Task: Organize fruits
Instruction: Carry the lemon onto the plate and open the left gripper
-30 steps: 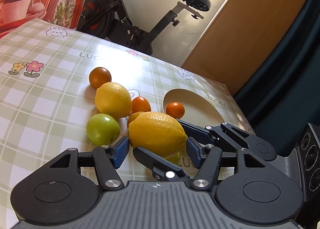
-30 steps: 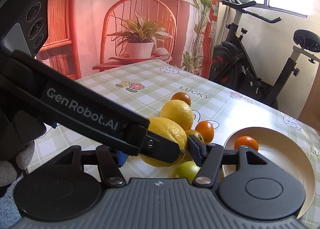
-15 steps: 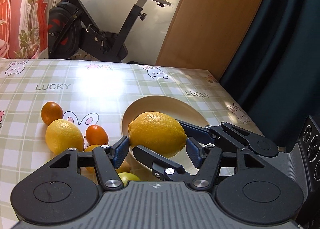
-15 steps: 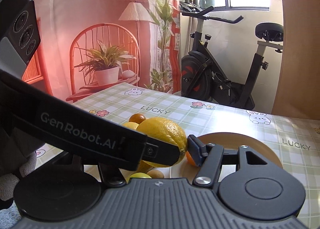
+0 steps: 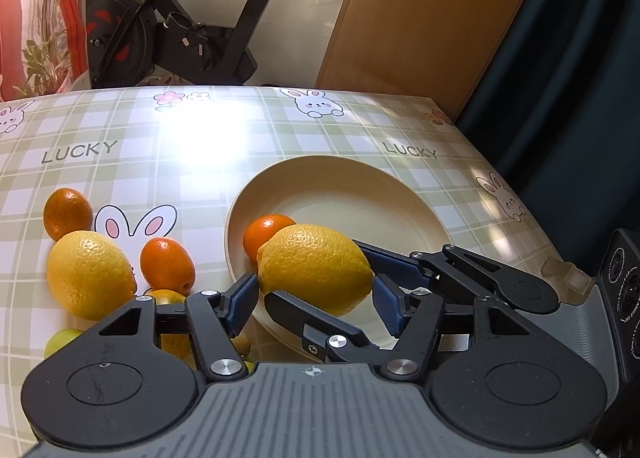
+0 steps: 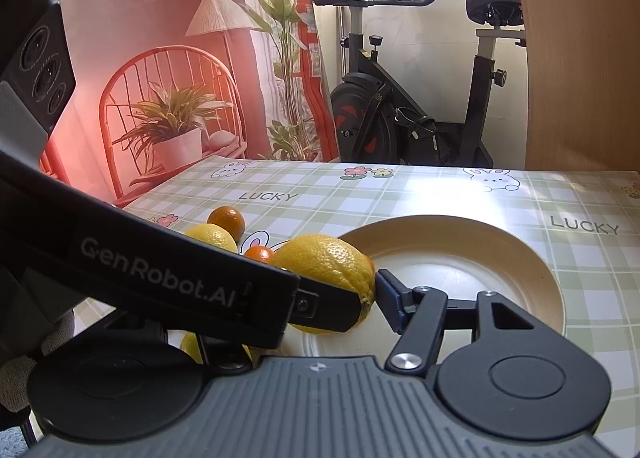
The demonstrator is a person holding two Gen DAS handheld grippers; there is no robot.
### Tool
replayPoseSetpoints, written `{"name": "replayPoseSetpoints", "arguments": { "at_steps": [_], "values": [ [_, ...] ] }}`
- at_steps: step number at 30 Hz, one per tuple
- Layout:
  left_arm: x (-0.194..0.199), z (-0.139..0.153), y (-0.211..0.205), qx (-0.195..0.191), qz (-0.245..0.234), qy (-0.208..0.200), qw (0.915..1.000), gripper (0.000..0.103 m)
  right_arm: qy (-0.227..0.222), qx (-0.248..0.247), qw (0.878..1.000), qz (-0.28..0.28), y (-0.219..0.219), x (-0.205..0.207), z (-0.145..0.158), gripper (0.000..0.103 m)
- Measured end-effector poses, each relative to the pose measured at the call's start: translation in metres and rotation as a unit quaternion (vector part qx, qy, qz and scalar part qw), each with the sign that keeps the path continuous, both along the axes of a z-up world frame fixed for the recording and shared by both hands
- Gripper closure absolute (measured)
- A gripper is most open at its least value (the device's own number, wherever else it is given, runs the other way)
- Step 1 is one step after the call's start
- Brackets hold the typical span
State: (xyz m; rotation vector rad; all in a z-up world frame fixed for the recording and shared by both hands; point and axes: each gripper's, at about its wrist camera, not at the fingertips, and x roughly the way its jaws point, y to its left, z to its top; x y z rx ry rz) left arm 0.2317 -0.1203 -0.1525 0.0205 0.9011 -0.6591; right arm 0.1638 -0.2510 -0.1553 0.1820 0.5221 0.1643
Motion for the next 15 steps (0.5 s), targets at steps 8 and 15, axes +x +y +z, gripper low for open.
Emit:
{"name": "replayPoseSetpoints", "arguments": {
  "at_steps": [8,15],
  "values": [
    [0.017,-0.008,0.001,0.010,0.017,0.004,0.9998,0.037,0.012,0.012,1.000,0.006,-0.004,0.016,-0.010,0.041],
    [0.029,-0.010,-0.002,0.012,0.033,-0.010,0.9993,0.037,0.011,0.008,1.000,0.009,-0.003,0.029,-0.016,0.041]
  ]
}}
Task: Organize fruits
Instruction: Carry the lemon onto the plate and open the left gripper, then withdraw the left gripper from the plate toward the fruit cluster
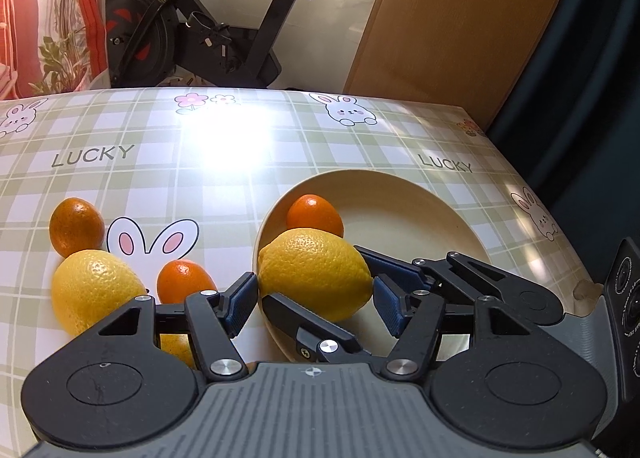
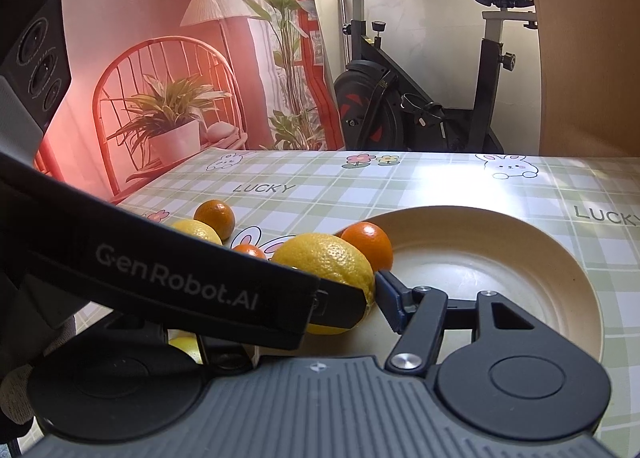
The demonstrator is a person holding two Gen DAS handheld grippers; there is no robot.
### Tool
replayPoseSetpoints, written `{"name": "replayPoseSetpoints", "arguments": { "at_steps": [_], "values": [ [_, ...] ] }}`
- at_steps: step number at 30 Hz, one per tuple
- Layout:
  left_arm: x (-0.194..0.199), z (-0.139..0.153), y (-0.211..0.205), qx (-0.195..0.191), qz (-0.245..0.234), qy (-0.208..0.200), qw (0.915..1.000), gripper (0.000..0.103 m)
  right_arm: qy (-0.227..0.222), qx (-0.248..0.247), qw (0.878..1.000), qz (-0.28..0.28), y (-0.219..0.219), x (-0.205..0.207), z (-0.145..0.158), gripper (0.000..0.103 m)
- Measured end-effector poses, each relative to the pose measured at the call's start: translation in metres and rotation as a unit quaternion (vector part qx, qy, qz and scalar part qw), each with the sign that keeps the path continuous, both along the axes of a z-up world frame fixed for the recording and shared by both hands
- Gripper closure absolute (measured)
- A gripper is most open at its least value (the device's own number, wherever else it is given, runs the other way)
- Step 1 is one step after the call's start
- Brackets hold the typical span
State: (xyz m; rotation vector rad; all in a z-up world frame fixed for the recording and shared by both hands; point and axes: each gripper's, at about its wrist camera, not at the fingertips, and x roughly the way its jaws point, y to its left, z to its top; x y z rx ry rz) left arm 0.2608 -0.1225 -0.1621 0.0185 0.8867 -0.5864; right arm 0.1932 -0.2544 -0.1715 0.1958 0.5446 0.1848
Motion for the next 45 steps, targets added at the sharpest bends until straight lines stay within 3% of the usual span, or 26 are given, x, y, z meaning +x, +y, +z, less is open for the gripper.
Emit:
{"name": "replayPoseSetpoints", "arguments": {
  "at_steps": [19,23,29,38,45],
  "values": [
    [0.002,0.001,-0.004,-0.003,-0.003,-0.025,0.9997,0.037,-0.001,-0.015,1.000,-0.015,0.003,0.009,-0.004,0.039],
    [-0.005,0.007,-0.002,-0.004,-0.004,-0.041,0.9992,0.037,-0.024,-0.021,0.999,-0.028,0.003,0.000,-0.001,0.028],
    [-0.017,0.018,0.003,-0.009,0.000,-0.059,0.9982,0.037,-0.044,-0.037,0.998,-0.028,0.010,-0.012,0.000,0.026],
    [-0.043,0.034,0.039,-0.045,0.053,-0.080,0.9944,0.037,-0.056,-0.038,0.997,-0.035,0.016,-0.039,0.003,0.026],
    [-0.061,0.047,0.063,-0.058,0.090,-0.105,0.9888,0.037,-0.042,-0.047,0.998,-0.025,0.026,-0.048,0.004,0.026]
  ]
}}
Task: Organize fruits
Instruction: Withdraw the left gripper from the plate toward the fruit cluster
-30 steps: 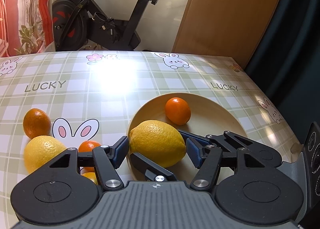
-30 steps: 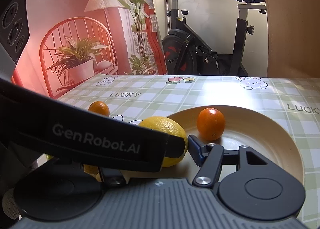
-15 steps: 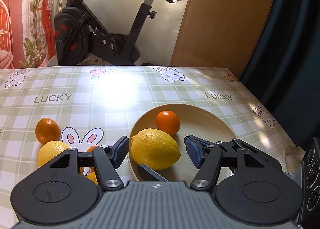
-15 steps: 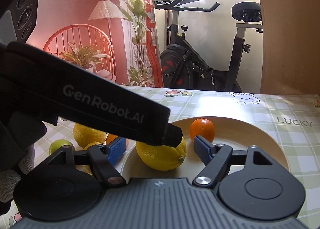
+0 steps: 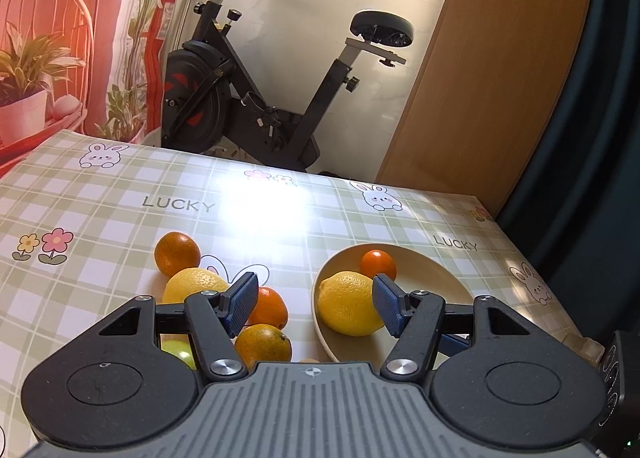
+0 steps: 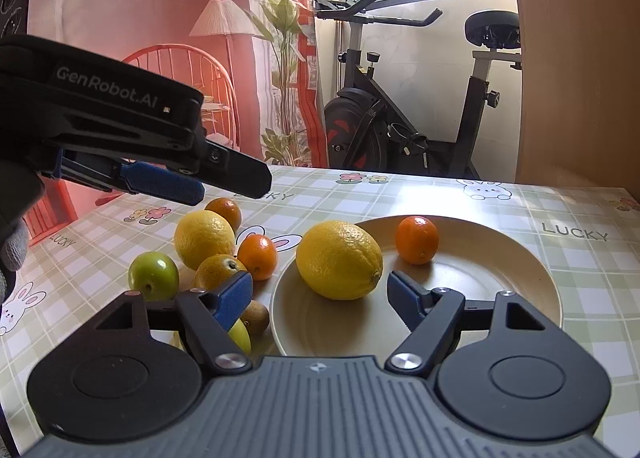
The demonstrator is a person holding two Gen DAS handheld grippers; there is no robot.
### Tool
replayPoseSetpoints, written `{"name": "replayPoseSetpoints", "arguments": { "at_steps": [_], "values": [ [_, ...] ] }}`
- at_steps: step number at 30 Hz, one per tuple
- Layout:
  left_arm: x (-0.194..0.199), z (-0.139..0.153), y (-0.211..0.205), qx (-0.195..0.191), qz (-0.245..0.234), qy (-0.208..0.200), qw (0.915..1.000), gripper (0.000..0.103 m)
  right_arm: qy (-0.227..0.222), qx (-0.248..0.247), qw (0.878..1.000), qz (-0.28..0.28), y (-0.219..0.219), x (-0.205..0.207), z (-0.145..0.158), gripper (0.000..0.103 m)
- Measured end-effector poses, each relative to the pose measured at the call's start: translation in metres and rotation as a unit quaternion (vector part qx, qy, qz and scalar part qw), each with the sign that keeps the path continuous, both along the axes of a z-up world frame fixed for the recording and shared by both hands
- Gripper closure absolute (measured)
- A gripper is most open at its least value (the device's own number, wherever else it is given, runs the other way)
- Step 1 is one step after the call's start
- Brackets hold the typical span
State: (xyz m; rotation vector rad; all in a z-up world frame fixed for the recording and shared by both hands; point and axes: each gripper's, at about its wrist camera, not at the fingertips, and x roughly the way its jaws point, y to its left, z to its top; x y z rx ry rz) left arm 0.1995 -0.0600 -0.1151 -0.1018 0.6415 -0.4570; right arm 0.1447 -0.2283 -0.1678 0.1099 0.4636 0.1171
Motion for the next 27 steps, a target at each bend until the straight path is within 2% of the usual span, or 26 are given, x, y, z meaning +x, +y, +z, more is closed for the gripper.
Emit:
{"name": "replayPoseSetpoints", "arguments": {
  "at_steps": [8,14,27],
  "values": [
    [-0.015,0.003,0.013,0.006,0.009,-0.013,0.9999,0.037,0.010,0.007,1.000,-0.006,0.004,-0.015,0.002,0.026],
    [-0.024,0.003,0.029,-0.006,0.018,-0.013,0.9997,0.037,0.013,0.005,1.000,-0.006,0.008,-0.021,0.010,0.026],
    [-0.046,-0.006,0.048,0.008,0.030,-0.012,0.9994,0.037,0.026,0.012,1.000,-0.003,0.017,-0.035,0.020,0.026]
  ]
}}
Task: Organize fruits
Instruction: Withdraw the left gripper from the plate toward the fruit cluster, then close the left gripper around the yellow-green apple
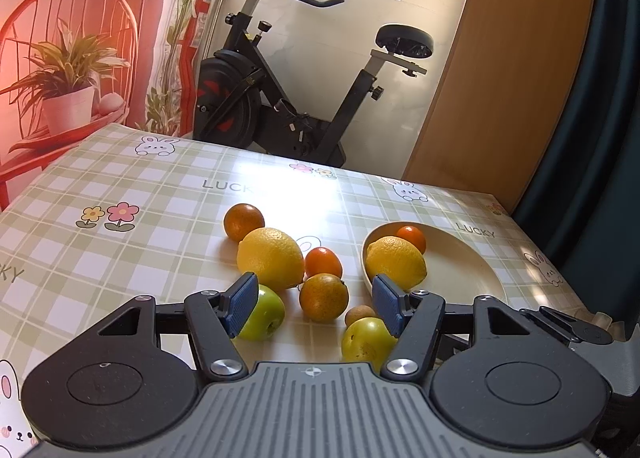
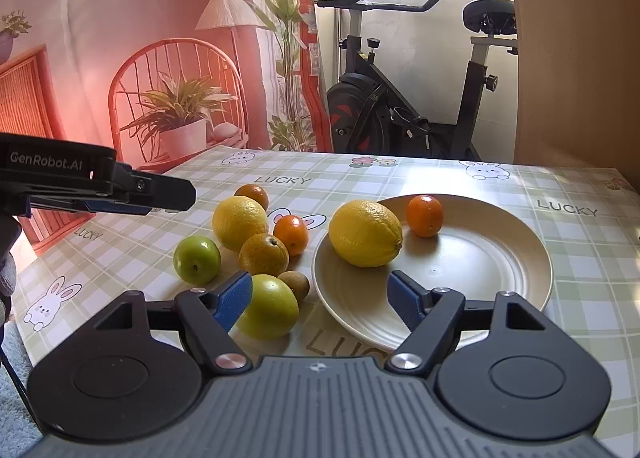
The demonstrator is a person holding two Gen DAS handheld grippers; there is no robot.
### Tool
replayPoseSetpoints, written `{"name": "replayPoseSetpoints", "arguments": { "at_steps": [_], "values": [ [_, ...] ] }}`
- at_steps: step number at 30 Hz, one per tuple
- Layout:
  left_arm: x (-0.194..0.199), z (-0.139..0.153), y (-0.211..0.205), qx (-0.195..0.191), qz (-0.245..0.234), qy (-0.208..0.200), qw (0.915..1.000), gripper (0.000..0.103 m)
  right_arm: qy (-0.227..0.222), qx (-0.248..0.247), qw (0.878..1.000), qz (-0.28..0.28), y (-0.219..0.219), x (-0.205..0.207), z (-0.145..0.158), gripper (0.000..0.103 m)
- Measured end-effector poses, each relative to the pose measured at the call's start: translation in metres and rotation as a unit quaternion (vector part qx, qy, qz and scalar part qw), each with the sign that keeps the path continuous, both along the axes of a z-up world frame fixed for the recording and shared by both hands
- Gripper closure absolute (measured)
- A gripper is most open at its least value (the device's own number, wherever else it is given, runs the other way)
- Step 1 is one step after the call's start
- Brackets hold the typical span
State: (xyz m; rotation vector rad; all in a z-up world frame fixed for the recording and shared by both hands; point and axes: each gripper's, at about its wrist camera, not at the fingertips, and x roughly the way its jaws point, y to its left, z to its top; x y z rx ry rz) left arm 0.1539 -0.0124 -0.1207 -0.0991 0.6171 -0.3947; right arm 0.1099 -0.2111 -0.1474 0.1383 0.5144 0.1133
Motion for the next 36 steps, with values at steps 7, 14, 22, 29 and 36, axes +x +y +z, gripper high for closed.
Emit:
{"name": "replayPoseSetpoints", "arguments": {
  "at_steps": [7,14,22,29,36],
  "values": [
    [-0.012,-0.009,0.013,-0.011,0.016,0.012,0.9997,0.038,0.007,0.008,1.000,-0.008,-0.002,-0.016,0.003,0.026],
    [-0.019,-0.018,0.014,-0.010,0.014,0.017,0.9997,0.038,0.022,0.015,1.000,0.005,0.003,-0.024,-0.001,0.031],
    [-0.018,-0.027,0.017,-0.011,0.022,0.032,0.9992,0.038,0.048,0.009,0.996,0.070,0.023,-0.028,-0.013,0.046],
    [-0.015,-0.030,0.014,-0.013,0.016,0.042,0.9989,0.038,0.053,0.002,0.995,0.084,0.033,-0.026,-0.019,0.047],
    [-0.006,-0.030,-0.005,-0.011,-0.041,0.042,0.9982,0.042,0.051,0.000,0.997,0.066,0.027,-0.016,-0.021,0.047]
  ]
}}
